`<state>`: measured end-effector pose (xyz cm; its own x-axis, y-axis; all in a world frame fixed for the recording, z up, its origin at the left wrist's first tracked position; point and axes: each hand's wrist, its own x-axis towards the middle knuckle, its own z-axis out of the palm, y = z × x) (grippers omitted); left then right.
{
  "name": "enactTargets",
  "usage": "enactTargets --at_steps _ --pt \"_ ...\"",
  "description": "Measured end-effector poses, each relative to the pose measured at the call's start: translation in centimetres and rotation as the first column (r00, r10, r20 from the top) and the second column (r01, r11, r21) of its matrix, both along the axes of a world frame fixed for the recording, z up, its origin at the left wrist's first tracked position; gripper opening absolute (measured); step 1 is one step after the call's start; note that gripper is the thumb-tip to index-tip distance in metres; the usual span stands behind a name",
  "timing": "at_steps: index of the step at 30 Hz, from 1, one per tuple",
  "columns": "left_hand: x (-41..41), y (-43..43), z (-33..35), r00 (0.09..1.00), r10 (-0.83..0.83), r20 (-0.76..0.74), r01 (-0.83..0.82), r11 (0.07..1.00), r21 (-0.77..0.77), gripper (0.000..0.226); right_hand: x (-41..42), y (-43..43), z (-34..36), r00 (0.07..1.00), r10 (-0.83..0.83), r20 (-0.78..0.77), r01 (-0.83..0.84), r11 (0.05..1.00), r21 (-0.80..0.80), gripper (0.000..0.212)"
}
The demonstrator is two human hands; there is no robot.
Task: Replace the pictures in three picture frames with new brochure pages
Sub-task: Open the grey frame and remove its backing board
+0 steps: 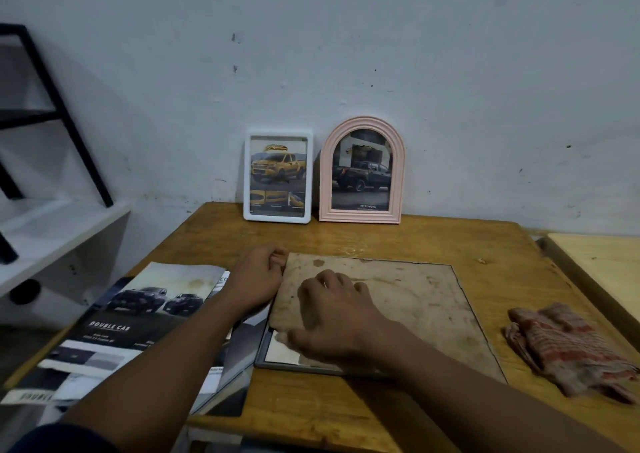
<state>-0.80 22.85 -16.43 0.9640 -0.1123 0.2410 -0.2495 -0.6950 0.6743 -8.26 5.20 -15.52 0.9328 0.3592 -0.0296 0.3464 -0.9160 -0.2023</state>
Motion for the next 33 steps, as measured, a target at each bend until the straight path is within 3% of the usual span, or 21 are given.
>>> enactTargets --at_steps 7,13,17,28,33 --pt "-2.5 0.7 0.2 0.997 -0.066 -0.045 0.063 0.996 -0.058 0.049 -1.8 1.4 -0.4 0.991 -0.081 0.102 0.086 0.995 -0.047 0.077" --pt "-4.3 0.0 0.0 0.989 -0.144 -0.037 0.145 0.989 0.016 0.055 -2.0 1.3 0.5 0.95 0.158 0.27 -0.107 0.975 -0.193 0.034" --pt "-4.4 -0.5 -0.6 0.988 -0.15 -0.027 0.151 0.988 0.03 0.055 -1.6 0.7 0.7 0.933 0.216 0.287 -0.146 0.958 -0.248 0.023" --pt "-4.7 -1.7 -1.8 0.985 -0.171 -0.015 0.172 0.976 0.136 0.051 -1.7 -0.7 2.5 0.943 0.011 0.334 0.002 0.999 -0.039 0.022" --pt "-4.1 -2.5 -1.7 0.993 -0.119 -0.009 0.114 0.918 0.379 0.05 -1.5 -1.1 3.8 0.918 -0.058 0.393 0.05 0.998 0.03 0.02"
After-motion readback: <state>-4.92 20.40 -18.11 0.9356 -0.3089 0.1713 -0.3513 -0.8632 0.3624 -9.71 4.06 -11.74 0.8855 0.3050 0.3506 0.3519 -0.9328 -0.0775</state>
